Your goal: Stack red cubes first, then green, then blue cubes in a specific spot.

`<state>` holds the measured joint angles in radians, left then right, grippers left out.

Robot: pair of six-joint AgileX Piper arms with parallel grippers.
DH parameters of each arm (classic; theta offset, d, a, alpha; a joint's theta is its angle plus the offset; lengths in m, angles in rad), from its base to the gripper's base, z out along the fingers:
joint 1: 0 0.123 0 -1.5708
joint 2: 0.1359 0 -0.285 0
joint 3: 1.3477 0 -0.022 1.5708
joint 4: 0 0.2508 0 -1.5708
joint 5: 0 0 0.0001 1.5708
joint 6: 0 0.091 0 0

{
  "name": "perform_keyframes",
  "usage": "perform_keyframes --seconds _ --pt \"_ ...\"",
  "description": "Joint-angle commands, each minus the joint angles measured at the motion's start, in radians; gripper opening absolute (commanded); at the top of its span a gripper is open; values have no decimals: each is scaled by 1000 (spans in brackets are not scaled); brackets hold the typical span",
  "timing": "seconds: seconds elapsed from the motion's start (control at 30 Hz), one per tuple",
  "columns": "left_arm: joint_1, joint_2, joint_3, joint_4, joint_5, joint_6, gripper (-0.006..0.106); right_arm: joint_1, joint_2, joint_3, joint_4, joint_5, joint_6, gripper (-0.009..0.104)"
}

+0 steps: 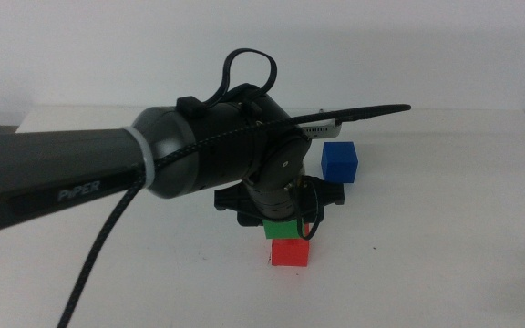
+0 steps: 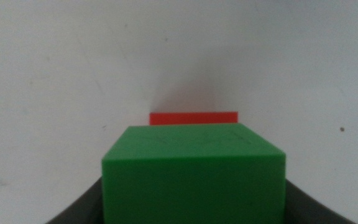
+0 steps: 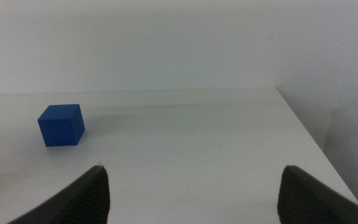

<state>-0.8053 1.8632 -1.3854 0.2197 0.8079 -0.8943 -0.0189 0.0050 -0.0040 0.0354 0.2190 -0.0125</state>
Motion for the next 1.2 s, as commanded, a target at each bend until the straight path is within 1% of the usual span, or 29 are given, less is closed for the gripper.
perform_keyframes --seconds 0.0,0.13,0.73,0.8,0.87,0.9,0.97,1.1,1.17 --pt "-3 16 -24 -10 -14 -3 13 -1 -5 4 -7 -9 -8 93" --pt "-3 37 -44 -34 -6 23 13 -1 -5 4 -7 -9 -8 93" --pt "17 90 -45 -56 -36 56 13 -1 -5 4 -7 -9 -8 93" --pt "17 90 -45 -56 -38 58 15 -1 -5 4 -7 -9 -8 93" --pt "17 90 -45 -61 -35 61 20 -1 -5 4 -7 -9 -8 93" --pt "17 92 -45 -61 -24 79 29 -1 -5 4 -7 -9 -8 93" --pt "18 94 -45 -61 -17 95 41 -1 -5 4 -7 -9 -8 93" --pt "18 98 -45 -55 -21 114 70 -1 -5 4 -7 -9 -8 93" --pt "18 98 -45 -55 -33 139 82 -1 -5 4 -7 -9 -8 93"
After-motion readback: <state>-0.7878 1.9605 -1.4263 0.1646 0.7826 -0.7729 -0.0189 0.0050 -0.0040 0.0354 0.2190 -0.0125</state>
